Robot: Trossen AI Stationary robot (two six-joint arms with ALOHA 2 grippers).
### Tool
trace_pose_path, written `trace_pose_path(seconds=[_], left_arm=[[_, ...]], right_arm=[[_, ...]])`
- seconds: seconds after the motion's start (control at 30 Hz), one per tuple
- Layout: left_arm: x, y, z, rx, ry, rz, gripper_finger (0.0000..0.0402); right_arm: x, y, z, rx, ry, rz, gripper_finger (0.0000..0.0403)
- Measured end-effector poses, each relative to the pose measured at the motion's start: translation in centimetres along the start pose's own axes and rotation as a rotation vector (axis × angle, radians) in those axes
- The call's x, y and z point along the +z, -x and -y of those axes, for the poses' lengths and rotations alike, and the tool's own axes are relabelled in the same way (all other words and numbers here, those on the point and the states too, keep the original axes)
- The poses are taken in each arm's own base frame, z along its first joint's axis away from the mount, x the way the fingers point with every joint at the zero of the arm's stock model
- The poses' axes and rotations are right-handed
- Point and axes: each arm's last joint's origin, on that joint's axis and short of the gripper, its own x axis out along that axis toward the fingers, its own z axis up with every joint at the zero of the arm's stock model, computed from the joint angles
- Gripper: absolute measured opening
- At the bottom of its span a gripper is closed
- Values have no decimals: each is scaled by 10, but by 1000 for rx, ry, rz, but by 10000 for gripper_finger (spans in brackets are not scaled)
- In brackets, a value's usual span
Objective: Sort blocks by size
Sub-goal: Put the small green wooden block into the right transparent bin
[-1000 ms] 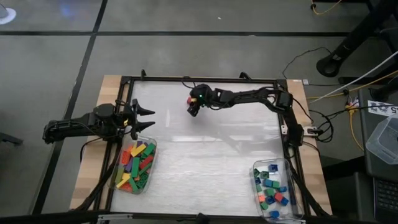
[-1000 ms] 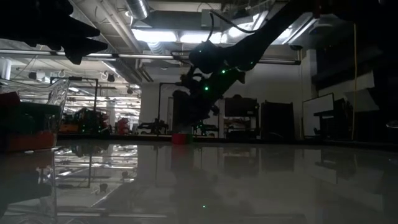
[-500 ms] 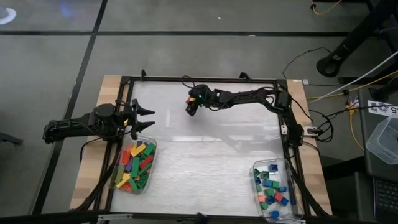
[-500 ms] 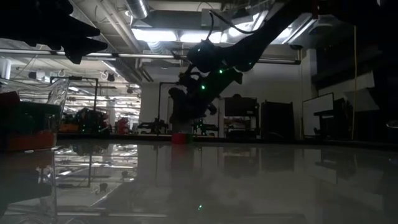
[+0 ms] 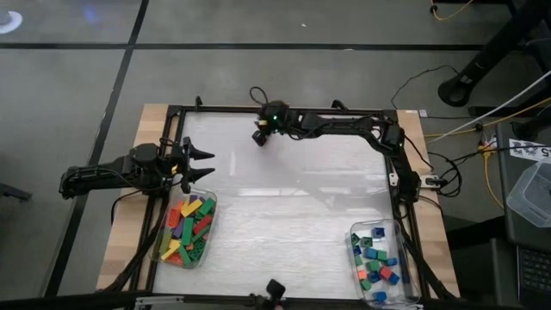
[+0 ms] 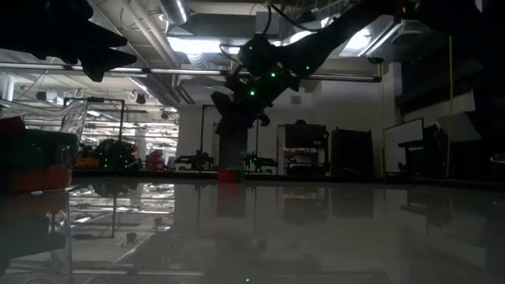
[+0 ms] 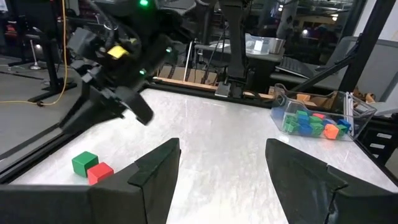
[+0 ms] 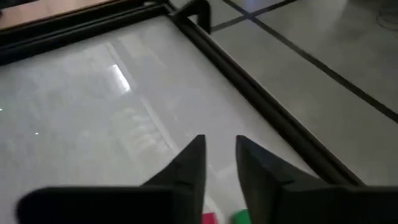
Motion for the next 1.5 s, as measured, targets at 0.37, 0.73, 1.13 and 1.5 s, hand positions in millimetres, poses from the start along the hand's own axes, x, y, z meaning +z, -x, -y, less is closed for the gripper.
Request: trace_pose_path(seconds=[0.37,0.73,1.13,1.5], left_arm=[[0,0,0,0,-1,0,225],[0,0,0,0,-1,-1,225],[0,0,0,8,-2,0,225],[0,0,0,11,-2,0,225]], right_arm=[[-11,-4,52,110,-59,-155,16],[-18,-14,52,95,39,-215,8],[-22,-12,57,169,162,-354,7],[-21,-14,54,281,316,-299,7]])
